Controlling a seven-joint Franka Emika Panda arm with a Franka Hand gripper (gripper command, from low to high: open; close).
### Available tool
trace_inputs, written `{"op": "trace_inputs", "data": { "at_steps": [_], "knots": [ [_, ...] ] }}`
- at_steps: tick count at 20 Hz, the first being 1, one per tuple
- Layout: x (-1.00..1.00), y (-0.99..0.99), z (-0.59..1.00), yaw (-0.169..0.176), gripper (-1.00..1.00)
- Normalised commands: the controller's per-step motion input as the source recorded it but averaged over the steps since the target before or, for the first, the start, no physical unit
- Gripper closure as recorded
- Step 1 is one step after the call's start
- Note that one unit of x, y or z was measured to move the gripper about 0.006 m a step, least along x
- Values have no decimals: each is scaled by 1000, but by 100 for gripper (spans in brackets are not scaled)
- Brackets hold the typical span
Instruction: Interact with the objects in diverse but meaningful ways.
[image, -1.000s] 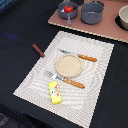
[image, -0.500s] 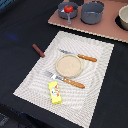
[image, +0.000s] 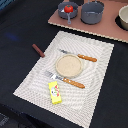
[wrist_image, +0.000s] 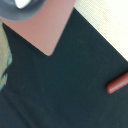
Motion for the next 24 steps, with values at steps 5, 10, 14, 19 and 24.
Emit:
{"op": "trace_inputs", "data": {
  "at_steps": [5, 10, 14, 19, 24],
  "knots": [
    [0, -989, -110, -1, -100],
    [0, -959, -180, -10, -100],
    [-35, -820, -246, -52, -100],
    [-145, -517, -246, -126, -100],
    [-221, -407, -277, -151, -100]
  ]
}}
